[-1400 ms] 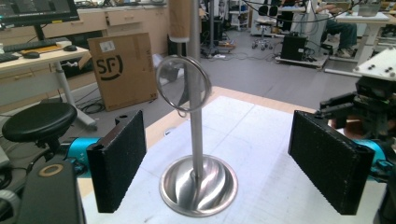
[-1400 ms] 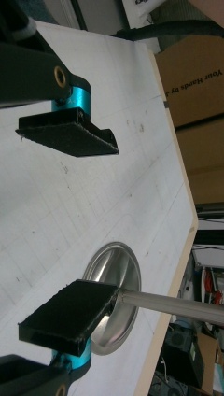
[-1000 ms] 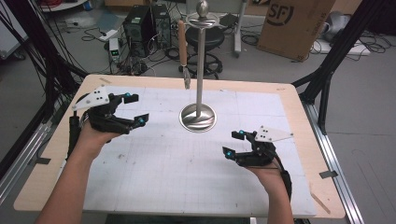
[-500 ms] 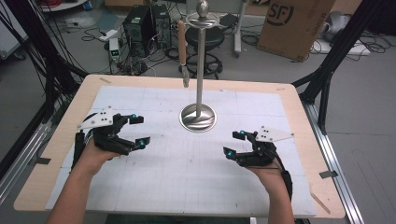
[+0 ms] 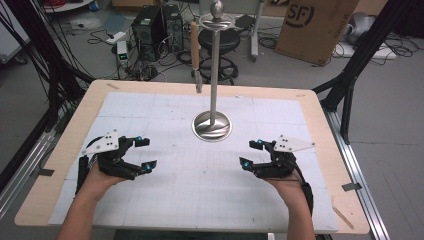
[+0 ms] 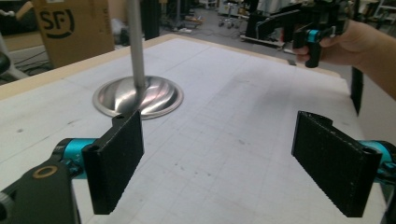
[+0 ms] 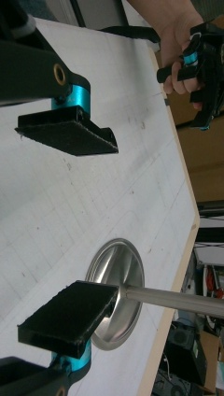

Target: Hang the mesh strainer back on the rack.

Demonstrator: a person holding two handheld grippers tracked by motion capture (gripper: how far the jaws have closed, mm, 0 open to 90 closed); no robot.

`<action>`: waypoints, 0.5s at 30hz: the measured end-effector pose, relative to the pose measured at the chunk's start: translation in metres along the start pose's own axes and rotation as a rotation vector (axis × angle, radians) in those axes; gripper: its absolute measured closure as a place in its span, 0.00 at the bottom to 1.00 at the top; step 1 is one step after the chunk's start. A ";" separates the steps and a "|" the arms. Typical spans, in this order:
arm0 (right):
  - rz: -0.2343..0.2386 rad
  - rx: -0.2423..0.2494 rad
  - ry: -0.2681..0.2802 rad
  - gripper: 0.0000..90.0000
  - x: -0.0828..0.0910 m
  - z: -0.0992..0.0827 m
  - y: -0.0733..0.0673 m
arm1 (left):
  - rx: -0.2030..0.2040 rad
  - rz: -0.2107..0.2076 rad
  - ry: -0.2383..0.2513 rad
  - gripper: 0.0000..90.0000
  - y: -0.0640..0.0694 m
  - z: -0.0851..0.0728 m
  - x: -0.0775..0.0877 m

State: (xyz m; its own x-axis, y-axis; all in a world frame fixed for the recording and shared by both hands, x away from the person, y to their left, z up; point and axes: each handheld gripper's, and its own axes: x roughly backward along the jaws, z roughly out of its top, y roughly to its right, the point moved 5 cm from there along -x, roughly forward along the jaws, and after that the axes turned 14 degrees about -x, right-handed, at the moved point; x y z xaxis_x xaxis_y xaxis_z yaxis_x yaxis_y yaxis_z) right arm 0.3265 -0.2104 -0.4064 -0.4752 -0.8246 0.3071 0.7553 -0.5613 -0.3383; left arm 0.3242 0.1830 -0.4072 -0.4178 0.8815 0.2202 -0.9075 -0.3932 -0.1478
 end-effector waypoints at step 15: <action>-0.019 -0.020 -0.033 0.25 -0.004 -0.010 0.003 | 0.001 0.079 -0.024 0.16 -0.013 -0.007 -0.001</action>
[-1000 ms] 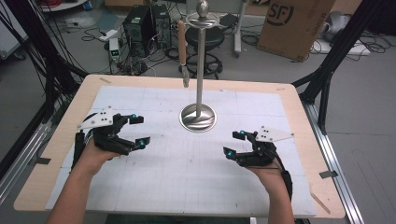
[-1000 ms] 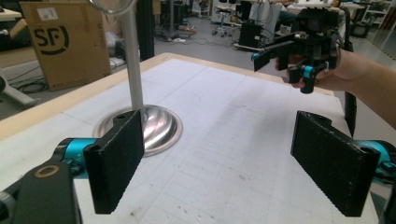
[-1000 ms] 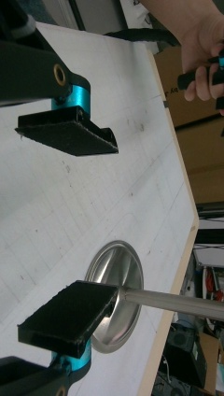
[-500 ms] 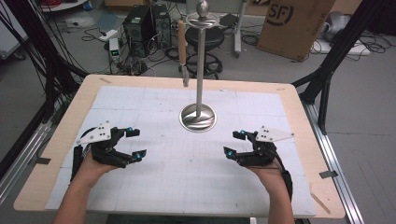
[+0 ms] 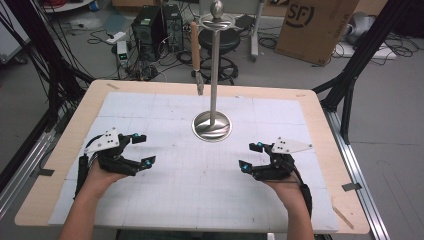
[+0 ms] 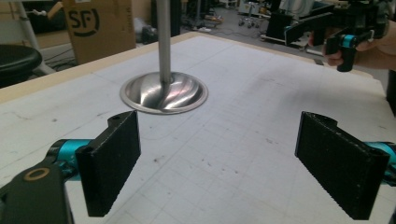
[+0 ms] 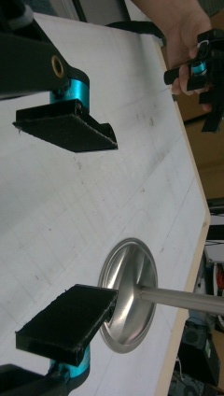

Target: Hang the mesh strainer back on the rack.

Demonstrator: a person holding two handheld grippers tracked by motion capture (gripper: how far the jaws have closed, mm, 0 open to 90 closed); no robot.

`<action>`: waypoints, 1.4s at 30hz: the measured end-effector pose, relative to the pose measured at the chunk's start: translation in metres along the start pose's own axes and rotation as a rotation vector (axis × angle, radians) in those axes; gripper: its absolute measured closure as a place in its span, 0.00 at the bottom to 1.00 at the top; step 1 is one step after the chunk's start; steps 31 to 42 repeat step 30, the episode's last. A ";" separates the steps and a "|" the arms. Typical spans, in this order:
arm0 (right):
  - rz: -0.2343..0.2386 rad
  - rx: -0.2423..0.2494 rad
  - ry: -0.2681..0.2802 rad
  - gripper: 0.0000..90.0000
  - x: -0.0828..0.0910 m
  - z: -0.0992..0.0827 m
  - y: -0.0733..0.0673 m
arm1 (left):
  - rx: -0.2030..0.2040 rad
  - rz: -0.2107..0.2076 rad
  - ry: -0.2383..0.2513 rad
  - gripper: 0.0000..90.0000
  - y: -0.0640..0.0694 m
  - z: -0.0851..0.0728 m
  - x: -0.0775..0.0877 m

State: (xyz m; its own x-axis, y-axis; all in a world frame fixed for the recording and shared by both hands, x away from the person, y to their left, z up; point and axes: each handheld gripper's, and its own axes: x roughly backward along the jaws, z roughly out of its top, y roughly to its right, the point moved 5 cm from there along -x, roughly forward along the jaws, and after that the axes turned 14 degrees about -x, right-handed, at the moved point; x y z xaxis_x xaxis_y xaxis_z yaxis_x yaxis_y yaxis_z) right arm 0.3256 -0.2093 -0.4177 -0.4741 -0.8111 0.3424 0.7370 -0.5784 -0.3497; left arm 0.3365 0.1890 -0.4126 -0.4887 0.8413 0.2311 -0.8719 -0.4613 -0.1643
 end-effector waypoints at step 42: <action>-0.011 -0.009 -0.041 0.23 -0.008 -0.006 0.002 | 0.000 -0.013 -0.026 0.16 0.003 -0.004 -0.005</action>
